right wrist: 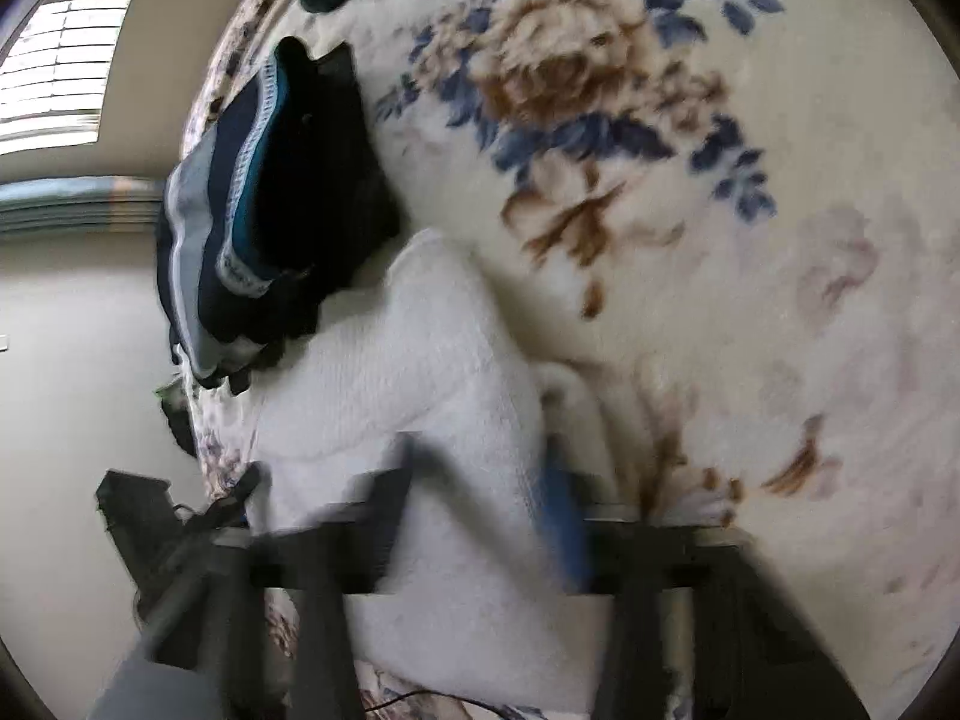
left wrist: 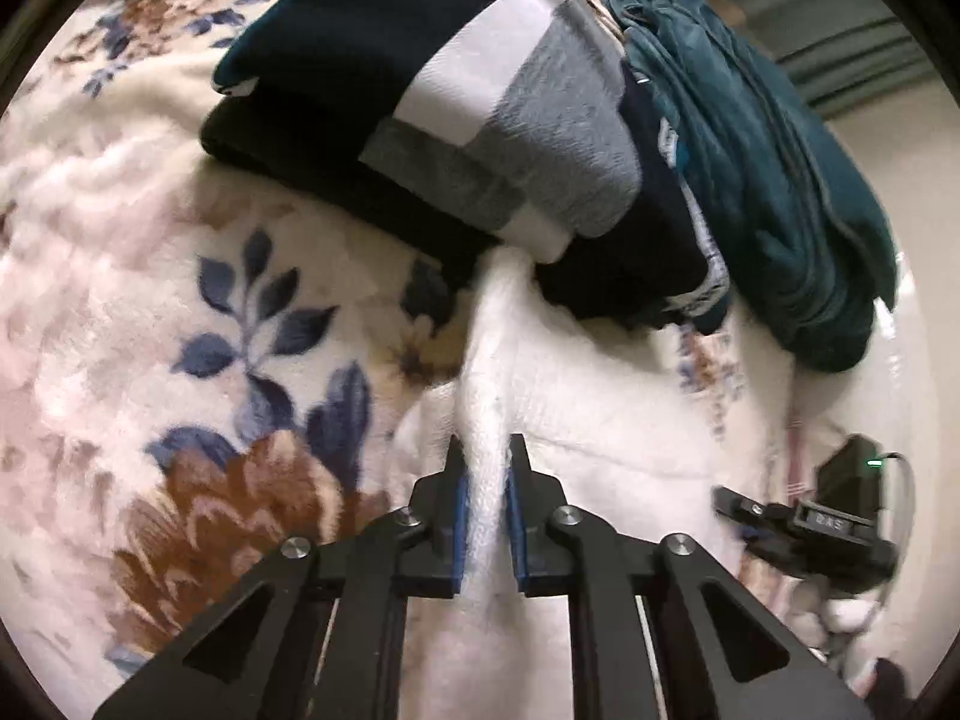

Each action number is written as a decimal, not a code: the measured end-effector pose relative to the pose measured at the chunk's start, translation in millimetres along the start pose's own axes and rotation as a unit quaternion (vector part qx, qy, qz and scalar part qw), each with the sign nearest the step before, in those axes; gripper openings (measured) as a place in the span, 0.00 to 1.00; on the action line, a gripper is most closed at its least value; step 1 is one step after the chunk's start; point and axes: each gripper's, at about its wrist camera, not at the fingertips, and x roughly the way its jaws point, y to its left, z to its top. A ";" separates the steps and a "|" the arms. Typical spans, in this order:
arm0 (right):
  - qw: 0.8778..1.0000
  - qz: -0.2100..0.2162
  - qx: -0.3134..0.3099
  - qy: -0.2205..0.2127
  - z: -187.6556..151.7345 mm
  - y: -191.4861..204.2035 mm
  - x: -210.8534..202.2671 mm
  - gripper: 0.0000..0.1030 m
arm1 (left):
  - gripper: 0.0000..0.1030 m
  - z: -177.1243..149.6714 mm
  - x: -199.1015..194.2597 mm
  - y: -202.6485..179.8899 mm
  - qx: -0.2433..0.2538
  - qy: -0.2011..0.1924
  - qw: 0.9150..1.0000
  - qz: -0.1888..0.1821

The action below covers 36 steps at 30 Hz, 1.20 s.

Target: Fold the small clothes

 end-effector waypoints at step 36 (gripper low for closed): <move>0.986 0.145 -0.036 0.078 -7.1 -35.1 52.9 0.44 | 0.30 -14.2 39.1 52.9 -0.088 0.031 0.971 -0.219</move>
